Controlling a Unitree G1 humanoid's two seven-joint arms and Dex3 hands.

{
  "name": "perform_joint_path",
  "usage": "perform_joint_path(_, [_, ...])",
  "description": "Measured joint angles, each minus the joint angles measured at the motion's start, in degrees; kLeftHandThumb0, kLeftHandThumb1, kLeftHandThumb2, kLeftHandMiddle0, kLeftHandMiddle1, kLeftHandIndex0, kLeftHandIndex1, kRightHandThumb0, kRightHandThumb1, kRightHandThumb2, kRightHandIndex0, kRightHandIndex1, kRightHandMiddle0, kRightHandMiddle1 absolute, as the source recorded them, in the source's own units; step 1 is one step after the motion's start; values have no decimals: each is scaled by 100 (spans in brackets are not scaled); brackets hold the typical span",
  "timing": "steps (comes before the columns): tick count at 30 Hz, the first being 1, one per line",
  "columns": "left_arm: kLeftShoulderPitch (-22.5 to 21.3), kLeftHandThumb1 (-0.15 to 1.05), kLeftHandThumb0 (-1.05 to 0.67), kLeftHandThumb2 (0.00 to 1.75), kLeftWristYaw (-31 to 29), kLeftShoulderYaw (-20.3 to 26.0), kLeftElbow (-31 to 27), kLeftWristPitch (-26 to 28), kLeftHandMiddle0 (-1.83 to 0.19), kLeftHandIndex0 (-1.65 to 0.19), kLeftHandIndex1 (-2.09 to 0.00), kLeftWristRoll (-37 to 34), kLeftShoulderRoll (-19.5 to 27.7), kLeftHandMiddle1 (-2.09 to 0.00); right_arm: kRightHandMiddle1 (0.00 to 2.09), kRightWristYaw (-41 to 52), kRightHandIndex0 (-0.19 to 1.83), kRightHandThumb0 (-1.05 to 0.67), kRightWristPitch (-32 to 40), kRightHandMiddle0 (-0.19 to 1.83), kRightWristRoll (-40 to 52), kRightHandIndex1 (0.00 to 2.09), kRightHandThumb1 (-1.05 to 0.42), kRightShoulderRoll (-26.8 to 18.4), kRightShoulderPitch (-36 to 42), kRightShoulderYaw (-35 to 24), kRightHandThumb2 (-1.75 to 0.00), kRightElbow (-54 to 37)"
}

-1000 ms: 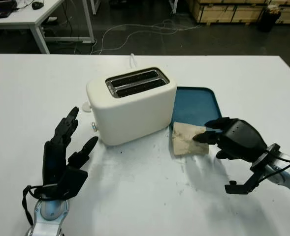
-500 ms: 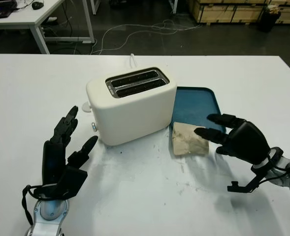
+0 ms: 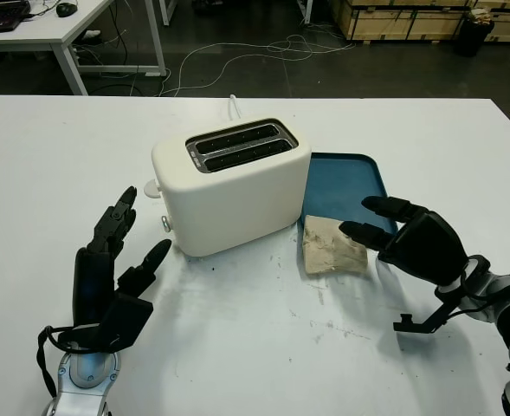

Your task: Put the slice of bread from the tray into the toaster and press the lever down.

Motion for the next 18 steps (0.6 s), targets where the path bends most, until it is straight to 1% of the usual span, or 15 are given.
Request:
perform_joint_path(3, [0,92,-64,28,-36,20,-14,6,-45,-34,0,0,0,-1,2,-71,76,-31,55,85,6,1,-42,28,-40,86,0,35])
perform_joint_path(9, [0,92,-64,28,-53,26,-26,7,-45,-34,0,6,12,-1,0,-184,72,-32,68,76,41,1,-41,93,-76,197,0,78])
perform_joint_path(12, [0,92,-64,28,-57,28,-28,8,-45,-34,0,6,12,-1,3,-271,75,-32,64,81,48,2,-38,125,-87,239,0,88])
perform_joint_path(18, [0,92,-63,27,-58,44,-36,33,-45,-34,0,6,10,0,3,-409,72,-30,25,85,70,1,-37,233,-90,262,0,100])
